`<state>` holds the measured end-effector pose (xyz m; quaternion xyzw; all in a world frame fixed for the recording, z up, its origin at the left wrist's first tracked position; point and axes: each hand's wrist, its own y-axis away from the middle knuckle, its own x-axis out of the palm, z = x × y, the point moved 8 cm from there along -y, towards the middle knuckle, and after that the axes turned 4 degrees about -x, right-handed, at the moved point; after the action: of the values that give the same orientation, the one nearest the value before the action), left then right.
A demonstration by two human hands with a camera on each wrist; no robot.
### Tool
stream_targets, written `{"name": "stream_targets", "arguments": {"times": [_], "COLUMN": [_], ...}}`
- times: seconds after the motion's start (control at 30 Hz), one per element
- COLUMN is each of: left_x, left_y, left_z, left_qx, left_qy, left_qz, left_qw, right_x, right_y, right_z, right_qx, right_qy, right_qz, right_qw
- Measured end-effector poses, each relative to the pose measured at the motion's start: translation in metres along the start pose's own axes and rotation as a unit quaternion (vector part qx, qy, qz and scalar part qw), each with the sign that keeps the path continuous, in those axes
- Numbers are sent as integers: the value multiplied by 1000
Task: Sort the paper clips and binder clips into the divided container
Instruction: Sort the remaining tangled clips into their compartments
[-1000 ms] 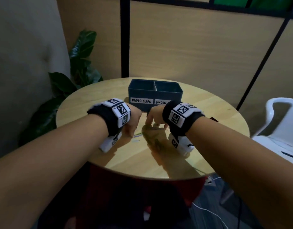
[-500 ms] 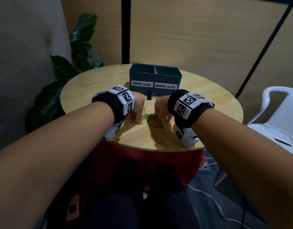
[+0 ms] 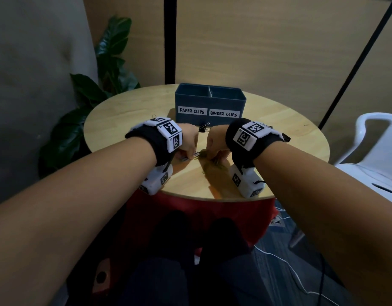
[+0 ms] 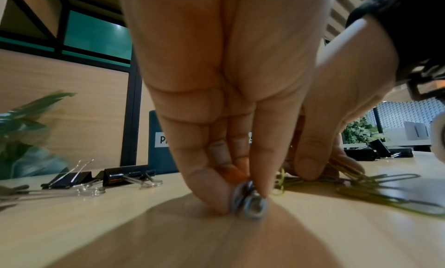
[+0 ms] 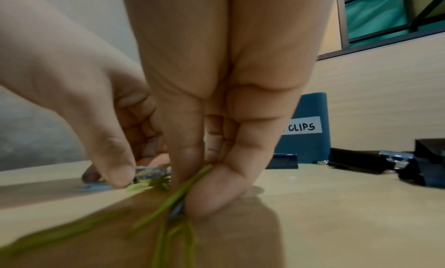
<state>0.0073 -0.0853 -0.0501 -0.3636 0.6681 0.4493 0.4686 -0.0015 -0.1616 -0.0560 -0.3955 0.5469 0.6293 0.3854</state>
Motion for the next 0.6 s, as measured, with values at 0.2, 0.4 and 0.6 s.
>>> {"name": "stream_targets", "arguments": {"times": [0.2, 0.4, 0.6], "left_x": [-8, -36, -111], "left_y": [-3, -18, -51], "left_z": [-1, 17, 34], "left_qx": [14, 9, 15], "left_qy": [-2, 65, 186], "left_qz": [-16, -37, -84], "left_qw": [1000, 997, 979], "right_x": [-7, -33, -113], "right_y": [-3, -10, -26], "right_z": [-6, -10, -19], "right_qx": [-4, -21, -35], "right_qy": [-80, -184, -295], "right_qz": [-20, -67, -210], "right_qw": [997, 980, 931]}}
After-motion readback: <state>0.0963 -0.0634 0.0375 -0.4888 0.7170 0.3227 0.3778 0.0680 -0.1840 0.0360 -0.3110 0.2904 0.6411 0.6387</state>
